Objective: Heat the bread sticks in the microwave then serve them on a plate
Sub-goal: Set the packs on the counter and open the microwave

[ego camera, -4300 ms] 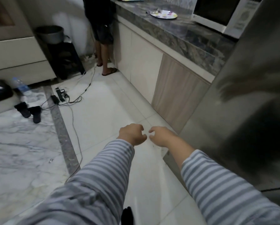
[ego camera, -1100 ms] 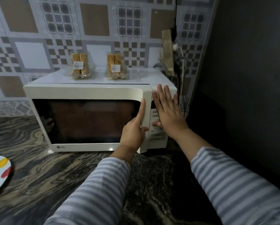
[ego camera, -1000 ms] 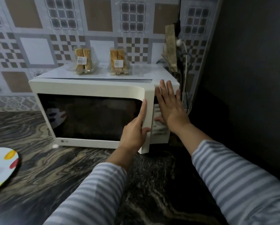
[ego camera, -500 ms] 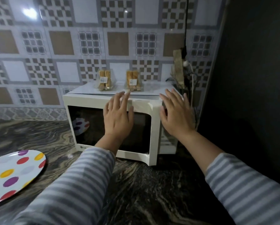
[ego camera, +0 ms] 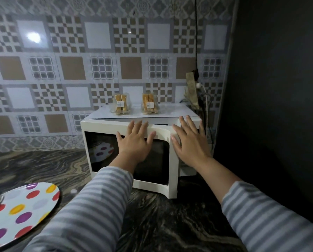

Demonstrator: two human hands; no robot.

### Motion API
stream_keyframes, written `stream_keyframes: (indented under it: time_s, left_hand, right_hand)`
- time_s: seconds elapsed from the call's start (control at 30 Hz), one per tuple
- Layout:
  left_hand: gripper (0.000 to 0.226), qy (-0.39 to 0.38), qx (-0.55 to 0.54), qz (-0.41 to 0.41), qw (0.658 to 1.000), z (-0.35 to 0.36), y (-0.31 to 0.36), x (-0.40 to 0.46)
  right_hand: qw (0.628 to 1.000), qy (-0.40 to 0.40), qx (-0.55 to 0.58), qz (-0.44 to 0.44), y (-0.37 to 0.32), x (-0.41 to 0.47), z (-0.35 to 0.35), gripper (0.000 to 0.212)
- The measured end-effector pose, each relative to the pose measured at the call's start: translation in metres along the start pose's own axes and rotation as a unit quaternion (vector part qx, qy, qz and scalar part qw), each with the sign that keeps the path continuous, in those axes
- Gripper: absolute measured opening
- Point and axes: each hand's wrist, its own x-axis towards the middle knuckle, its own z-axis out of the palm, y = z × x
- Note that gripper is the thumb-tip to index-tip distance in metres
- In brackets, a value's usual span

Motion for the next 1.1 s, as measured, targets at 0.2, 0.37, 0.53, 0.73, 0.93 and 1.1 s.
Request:
stream_keyframes:
  time_s: [0.2, 0.37, 0.53, 0.73, 0.93, 1.1]
  left_hand:
    - [0.061, -0.003, -0.021, 0.035, 0.999, -0.023, -0.023, -0.038]
    - [0.06, -0.017, -0.05, 0.063, 0.997, -0.052, -0.05, -0.076]
    - [0.058, -0.02, -0.06, 0.07, 0.996, -0.084, -0.088, -0.107]
    - [0.07, -0.086, -0.101, 0.014, 0.991, -0.138, -0.107, -0.112]
    - [0.05, -0.136, 0.021, -0.005, 0.991, -0.164, -0.113, -0.088]
    - [0.043, -0.107, 0.087, -0.009, 0.99, -0.158, -0.092, -0.045]
  right_hand:
    - [1.0, 0.029, -0.006, 0.006, -0.05, -0.04, -0.033, 0.056]
    - [0.996, 0.062, 0.067, -0.022, -0.107, -0.071, -0.054, 0.05]
    - [0.989, 0.083, 0.115, -0.036, -0.166, -0.09, -0.077, 0.05]
    - [0.979, 0.095, 0.183, 0.006, -0.195, -0.078, -0.092, 0.051]
    - [0.99, 0.018, 0.14, 0.02, -0.193, -0.053, -0.08, 0.032]
    - [0.992, -0.051, 0.093, 0.064, -0.171, -0.014, -0.059, 0.03]
